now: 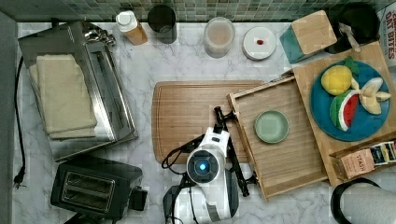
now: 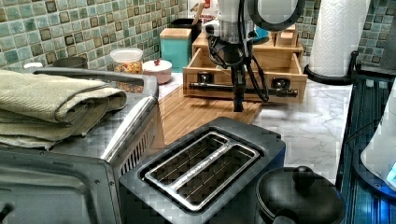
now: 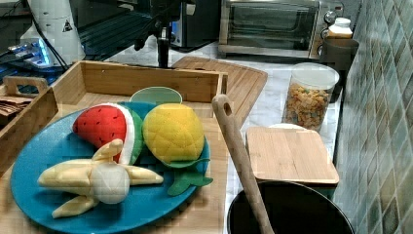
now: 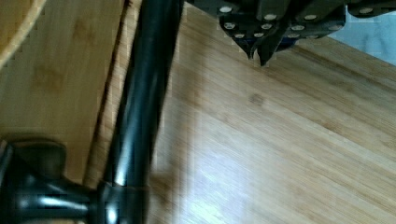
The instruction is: Close the drawer.
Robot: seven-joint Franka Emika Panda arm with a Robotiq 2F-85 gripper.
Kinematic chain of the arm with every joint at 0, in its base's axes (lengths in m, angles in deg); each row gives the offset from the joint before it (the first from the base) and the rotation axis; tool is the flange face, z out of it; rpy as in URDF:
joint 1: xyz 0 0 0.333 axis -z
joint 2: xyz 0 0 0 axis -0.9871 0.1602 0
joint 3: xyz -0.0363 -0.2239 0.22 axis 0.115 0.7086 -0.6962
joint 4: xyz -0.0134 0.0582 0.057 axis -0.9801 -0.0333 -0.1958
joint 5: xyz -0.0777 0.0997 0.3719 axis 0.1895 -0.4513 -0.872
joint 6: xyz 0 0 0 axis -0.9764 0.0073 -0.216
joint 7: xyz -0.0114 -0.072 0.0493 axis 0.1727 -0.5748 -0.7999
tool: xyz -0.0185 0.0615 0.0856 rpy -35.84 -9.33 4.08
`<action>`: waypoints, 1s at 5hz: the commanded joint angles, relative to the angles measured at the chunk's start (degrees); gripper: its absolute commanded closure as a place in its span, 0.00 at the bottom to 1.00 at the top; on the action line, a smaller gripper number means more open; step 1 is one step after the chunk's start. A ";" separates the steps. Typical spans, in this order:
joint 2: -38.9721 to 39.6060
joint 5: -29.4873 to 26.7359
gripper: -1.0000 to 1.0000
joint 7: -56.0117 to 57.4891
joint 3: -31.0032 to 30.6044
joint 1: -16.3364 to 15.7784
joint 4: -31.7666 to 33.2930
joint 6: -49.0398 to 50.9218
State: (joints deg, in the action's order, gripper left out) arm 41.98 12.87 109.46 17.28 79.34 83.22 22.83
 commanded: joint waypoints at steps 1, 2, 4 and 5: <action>0.67 -2.43 1.00 11.74 7.53 4.58 -6.36 0.57; 1.84 -7.16 1.00 18.14 10.79 5.58 -8.81 0.91; 7.53 -13.46 1.00 28.62 18.09 6.90 -14.03 -5.51; 11.18 -19.41 1.00 33.93 20.41 7.57 -18.74 -4.89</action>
State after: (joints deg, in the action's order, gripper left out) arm 50.07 -1.89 137.50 33.08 81.66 75.27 18.97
